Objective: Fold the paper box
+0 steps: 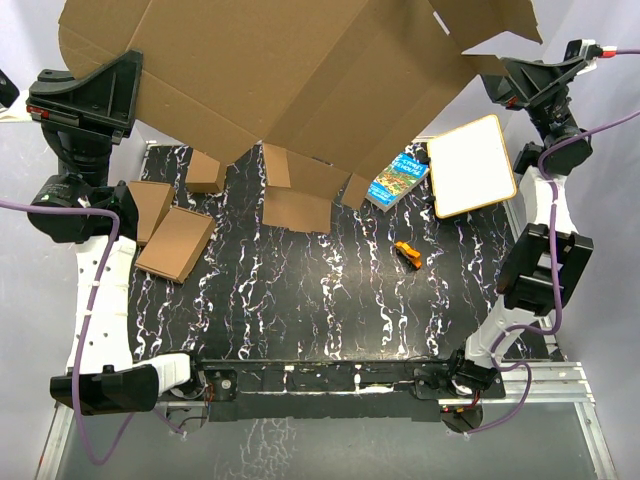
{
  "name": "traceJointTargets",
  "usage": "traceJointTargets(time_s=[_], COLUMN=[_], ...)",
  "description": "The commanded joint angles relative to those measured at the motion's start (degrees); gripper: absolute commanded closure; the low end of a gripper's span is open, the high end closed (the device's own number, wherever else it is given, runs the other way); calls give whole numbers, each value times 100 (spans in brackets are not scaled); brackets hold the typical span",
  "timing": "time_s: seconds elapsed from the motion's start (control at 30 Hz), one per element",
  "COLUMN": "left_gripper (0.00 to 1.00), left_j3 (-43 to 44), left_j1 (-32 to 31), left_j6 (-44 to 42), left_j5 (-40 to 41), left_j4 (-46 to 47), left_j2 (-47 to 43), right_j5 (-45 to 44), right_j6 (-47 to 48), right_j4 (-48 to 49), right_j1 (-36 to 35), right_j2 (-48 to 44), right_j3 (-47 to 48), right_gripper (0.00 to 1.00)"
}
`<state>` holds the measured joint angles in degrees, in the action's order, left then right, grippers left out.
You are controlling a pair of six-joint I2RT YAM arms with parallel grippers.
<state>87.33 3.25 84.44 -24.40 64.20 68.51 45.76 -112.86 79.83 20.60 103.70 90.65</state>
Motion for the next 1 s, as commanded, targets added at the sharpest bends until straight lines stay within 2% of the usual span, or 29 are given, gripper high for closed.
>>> traceJointTargets(time_s=[0.0,0.53,0.97], left_gripper=[100,100,100], left_j3=[84,74,-38], left_j1=[-19,-26,-27], left_j6=[42,27,-36], left_j5=[191,207,268], left_j4=[224,224,221], left_j2=[-204,-172,-118], right_j5=[-178,-120,-41], right_j6=[-307,-478,-446], right_j4=[808,1465,1777], right_j1=[-130,-499,-649], right_j2=[-327,-671,-910], right_j3=[205,-47,-472], right_gripper=[11,15,23])
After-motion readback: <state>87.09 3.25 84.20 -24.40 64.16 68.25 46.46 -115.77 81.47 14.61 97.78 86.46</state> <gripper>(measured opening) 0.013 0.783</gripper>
